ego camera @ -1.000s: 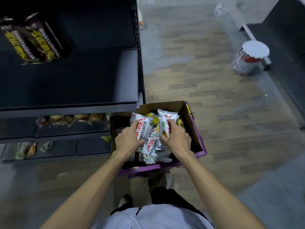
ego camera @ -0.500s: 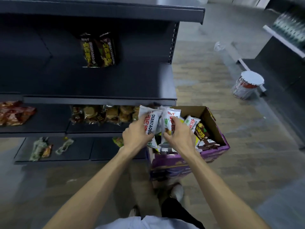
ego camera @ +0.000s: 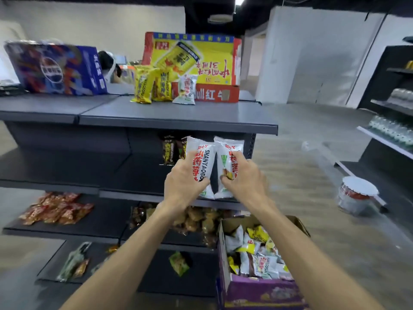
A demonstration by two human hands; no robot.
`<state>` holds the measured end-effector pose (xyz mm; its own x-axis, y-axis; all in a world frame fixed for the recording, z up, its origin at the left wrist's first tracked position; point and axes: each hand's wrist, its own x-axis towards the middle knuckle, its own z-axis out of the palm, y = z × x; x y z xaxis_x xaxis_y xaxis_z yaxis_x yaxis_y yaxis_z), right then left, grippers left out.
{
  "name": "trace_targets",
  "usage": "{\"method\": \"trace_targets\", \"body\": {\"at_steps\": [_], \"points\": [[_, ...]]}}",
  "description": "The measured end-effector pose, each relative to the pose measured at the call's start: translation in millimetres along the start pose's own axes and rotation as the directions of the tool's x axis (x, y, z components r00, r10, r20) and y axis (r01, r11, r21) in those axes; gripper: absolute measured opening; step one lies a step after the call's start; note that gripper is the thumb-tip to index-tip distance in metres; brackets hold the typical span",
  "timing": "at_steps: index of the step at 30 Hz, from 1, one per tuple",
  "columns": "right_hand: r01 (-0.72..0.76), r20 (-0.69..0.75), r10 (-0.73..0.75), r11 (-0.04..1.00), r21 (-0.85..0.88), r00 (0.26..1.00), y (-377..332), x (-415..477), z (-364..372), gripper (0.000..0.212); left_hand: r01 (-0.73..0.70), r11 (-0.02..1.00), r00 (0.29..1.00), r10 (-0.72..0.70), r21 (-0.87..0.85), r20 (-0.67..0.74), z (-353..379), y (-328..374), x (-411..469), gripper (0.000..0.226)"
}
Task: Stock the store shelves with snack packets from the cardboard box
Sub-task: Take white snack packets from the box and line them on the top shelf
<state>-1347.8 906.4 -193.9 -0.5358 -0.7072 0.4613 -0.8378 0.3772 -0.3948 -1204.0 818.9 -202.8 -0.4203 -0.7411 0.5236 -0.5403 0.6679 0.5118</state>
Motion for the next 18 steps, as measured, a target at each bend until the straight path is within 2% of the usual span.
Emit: {"method": "trace_targets", "body": {"at_steps": [9,18], "points": [[0.127,-0.114,-0.127,0.992,-0.013,0.985,-60,56,-87,0.053,-0.028,0.988,0.987,0.051,0.151,-0.154,-87,53,57,0.073],[0.158,-0.185,-0.157,0.987,-0.010,0.970,-95,93,-111,0.057,-0.071,0.982,0.973,0.107,0.173,-0.205,-124,57,104,0.075]]}}
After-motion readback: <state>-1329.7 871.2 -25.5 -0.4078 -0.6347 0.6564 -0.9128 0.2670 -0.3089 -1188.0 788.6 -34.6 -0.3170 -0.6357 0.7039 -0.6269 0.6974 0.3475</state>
